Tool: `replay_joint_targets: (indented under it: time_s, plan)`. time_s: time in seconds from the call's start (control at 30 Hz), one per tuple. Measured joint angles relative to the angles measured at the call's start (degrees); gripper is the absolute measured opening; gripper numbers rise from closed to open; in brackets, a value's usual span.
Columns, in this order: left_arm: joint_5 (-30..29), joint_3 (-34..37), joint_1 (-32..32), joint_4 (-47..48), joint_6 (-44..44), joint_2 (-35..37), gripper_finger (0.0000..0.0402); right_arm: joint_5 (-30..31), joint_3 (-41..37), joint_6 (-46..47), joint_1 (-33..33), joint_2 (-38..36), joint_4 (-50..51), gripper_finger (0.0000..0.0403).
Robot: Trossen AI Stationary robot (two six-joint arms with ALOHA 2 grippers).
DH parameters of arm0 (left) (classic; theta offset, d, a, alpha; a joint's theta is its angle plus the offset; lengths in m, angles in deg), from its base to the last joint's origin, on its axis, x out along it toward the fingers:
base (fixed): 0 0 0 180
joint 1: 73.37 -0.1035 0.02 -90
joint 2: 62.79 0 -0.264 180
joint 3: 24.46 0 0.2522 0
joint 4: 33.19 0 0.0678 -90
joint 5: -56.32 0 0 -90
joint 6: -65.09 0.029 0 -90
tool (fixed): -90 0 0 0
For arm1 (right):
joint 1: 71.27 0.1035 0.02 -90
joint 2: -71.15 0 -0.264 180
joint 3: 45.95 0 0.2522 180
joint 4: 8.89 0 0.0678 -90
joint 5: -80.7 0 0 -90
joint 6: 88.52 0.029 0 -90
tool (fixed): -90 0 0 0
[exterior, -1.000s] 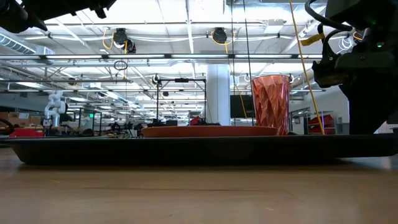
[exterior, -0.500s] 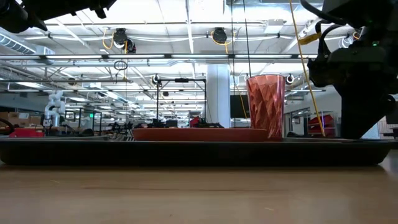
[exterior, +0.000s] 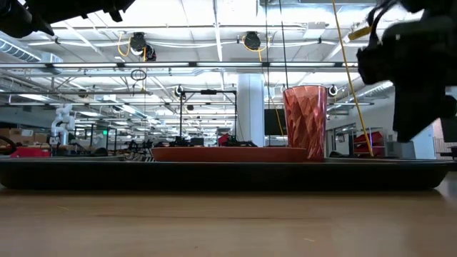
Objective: Pick and place plate/cup/fork/spoon on tray
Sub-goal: Return to Home Position
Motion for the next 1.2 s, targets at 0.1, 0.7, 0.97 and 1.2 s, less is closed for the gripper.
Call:
replay_joint_targets:
  time_s: [0.1,0.7,0.97,1.2]
  plan:
    - [0.0,0.0,0.0,0.4,0.0,0.0,0.0143,0.0,0.4,-0.2,0.0,-4.5,1.9,0.0118]
    - [2.6,-2.0,0.9,26.9,-8.8,11.3,0.0004,21.0,5.6,-16.6,8.7,-30.4,19.3,0.0001]
    - [4.6,2.5,1.2,38.8,-18.1,28.2,0.0002,32.0,2.4,-24.0,16.6,-39.8,19.6,0.0000]
    - [3.3,16.9,1.2,28.9,-27.6,39.2,0.0001,34.3,-5.4,-27.4,21.0,-48.8,12.2,0.0000]
